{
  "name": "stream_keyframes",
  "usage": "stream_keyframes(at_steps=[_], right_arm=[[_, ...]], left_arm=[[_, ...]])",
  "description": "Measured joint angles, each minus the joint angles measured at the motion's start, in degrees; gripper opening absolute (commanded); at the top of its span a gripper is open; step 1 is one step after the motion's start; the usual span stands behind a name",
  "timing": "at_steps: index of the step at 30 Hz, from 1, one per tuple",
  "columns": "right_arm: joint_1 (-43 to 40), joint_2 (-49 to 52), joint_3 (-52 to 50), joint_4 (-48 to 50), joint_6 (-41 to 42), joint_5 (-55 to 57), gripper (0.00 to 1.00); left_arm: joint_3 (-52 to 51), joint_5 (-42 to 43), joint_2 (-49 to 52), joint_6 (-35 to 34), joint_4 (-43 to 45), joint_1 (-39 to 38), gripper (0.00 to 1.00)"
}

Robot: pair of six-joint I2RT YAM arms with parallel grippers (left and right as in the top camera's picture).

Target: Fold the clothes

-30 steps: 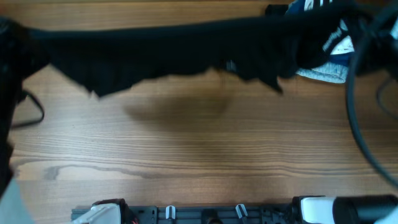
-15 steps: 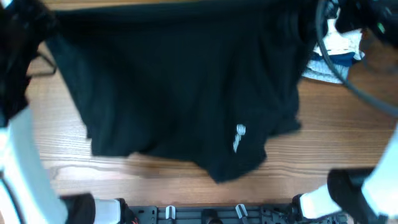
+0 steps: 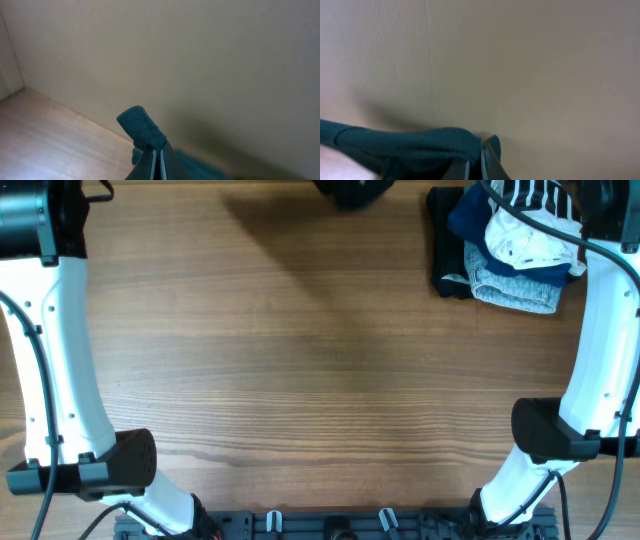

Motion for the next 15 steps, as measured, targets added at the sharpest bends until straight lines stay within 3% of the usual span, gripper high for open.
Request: stream_keyframes(at_steps=[5,15], right_arm=[[0.00,2.43,-0.96,-6.19,0.02,-2.14,0.04],[-0.07,14.82,-4.26,-26.18,-0.02,-12.41,0.04]], left_arm=[[0.46,0.20,2.58,-0.04,-9.38,0.02,0.04],[-0.17,2.29,16.55,-0.02,-36.96,0.13,0.04]])
